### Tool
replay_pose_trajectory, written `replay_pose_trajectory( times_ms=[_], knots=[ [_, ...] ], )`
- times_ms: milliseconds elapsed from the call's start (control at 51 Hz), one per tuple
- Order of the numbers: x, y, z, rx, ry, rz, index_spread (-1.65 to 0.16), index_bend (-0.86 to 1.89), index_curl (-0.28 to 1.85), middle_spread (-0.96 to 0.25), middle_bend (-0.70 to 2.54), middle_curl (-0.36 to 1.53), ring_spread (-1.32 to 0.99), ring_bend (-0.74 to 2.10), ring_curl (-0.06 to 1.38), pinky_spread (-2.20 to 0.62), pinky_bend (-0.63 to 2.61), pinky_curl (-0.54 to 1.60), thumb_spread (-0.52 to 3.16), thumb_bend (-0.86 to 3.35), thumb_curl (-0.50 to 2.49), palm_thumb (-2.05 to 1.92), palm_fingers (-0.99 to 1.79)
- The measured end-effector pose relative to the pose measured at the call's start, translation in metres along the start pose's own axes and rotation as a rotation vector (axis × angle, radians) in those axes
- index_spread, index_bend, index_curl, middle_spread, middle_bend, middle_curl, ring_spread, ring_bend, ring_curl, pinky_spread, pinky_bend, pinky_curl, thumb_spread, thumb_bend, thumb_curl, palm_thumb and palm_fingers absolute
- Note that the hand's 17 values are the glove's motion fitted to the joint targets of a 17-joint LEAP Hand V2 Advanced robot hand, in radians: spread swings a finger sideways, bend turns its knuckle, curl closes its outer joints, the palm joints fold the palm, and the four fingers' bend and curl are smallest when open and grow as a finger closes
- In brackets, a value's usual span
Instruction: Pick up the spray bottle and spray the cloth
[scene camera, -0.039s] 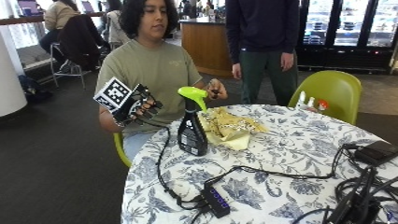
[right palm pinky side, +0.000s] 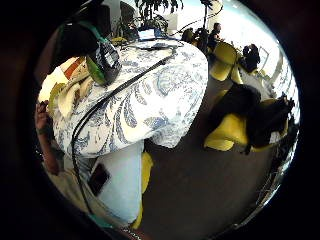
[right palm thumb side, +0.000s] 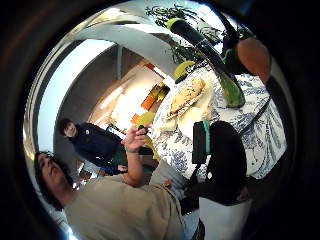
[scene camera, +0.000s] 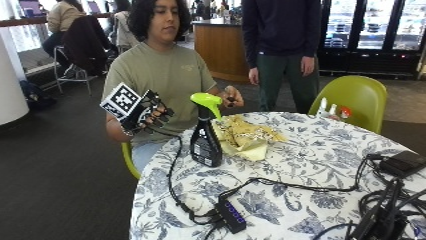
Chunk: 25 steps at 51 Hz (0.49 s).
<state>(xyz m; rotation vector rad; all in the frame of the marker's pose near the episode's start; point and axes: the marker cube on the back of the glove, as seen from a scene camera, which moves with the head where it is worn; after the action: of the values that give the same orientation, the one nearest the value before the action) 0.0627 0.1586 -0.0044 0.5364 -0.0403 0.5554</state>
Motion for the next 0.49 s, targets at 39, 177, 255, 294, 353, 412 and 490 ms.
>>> replay_pose_trajectory(
  times_ms=[39, 177, 255, 294, 353, 412, 490],
  knots=[
    [0.024, 0.015, -0.014, 0.096, -0.006, 0.101, -0.24, 0.32, 0.18, -0.04, 0.25, 0.12, -0.07, 0.33, 0.15, 0.12, 0.29, 0.13, 0.63, 0.34, 0.13, 0.50, 0.74],
    [0.029, 0.021, -0.018, 0.122, 0.002, 0.121, -0.31, 0.27, 0.25, -0.05, 0.23, 0.19, -0.09, 0.32, 0.22, 0.17, 0.28, 0.20, 0.95, 0.35, 0.19, 0.54, 0.72],
    [0.029, 0.022, -0.019, 0.118, 0.003, 0.119, -0.33, 0.24, 0.27, -0.05, 0.22, 0.22, -0.10, 0.31, 0.23, 0.18, 0.27, 0.22, 1.05, 0.34, 0.22, 0.55, 0.71],
    [0.028, 0.024, -0.019, 0.116, 0.000, 0.115, -0.34, 0.22, 0.28, -0.06, 0.21, 0.23, -0.10, 0.31, 0.24, 0.18, 0.26, 0.22, 1.08, 0.33, 0.23, 0.55, 0.71],
    [0.028, 0.025, -0.019, 0.117, -0.008, 0.108, -0.34, 0.20, 0.29, -0.07, 0.20, 0.24, -0.10, 0.30, 0.25, 0.18, 0.25, 0.23, 1.13, 0.31, 0.24, 0.55, 0.72],
    [0.028, 0.023, -0.020, 0.120, -0.012, 0.108, -0.35, 0.18, 0.29, -0.08, 0.19, 0.26, -0.11, 0.29, 0.26, 0.19, 0.24, 0.24, 1.15, 0.29, 0.26, 0.55, 0.71],
    [0.029, 0.023, -0.021, 0.120, -0.011, 0.114, -0.35, 0.16, 0.30, -0.10, 0.19, 0.27, -0.11, 0.29, 0.27, 0.19, 0.24, 0.26, 1.17, 0.26, 0.27, 0.55, 0.71]
  ],
)
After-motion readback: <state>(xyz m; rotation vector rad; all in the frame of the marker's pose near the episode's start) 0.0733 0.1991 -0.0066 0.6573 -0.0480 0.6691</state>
